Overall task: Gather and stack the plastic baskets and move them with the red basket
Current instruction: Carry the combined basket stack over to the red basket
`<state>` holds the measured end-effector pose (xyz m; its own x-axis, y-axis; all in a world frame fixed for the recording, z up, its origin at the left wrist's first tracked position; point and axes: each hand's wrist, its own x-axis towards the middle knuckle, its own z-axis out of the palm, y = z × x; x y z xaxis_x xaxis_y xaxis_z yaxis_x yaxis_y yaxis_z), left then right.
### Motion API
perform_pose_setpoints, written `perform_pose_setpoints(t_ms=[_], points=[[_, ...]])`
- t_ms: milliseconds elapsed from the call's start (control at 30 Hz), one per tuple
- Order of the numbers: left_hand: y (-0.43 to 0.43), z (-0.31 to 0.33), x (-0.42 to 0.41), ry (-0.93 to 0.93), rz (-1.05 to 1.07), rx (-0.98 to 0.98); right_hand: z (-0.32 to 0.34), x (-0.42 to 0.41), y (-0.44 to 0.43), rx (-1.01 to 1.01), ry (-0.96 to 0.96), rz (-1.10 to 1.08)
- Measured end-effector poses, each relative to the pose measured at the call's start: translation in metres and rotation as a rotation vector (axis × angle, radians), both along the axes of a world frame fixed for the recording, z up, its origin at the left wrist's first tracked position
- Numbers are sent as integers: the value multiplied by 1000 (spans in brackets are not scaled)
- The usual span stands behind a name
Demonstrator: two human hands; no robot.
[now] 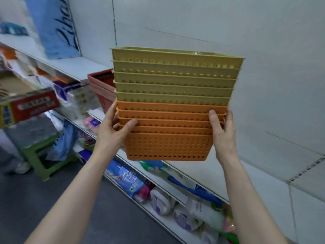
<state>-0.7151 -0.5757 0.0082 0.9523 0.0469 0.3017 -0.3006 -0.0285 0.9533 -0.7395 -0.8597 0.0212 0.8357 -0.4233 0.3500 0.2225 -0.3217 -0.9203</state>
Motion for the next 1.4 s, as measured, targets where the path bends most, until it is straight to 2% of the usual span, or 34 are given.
perform_pose_setpoints(t_ms=[300, 533, 700, 1133, 1267, 1400], points=[[67, 77, 137, -131, 114, 67, 85, 133, 58, -106, -83, -66], [110, 115, 242, -187, 77, -70, 140, 230, 98, -158, -133, -39], [151, 116, 309, -211, 9, -99, 143, 286, 147, -139, -201, -27], [338, 104, 474, -313, -103, 71, 121, 413, 334, -61, -266, -47], [391, 101, 530, -332, -128, 65, 109, 455, 394, -32, -264, -70], [425, 90, 583, -268, -152, -24, 95, 501, 435, -26, -231, -70]])
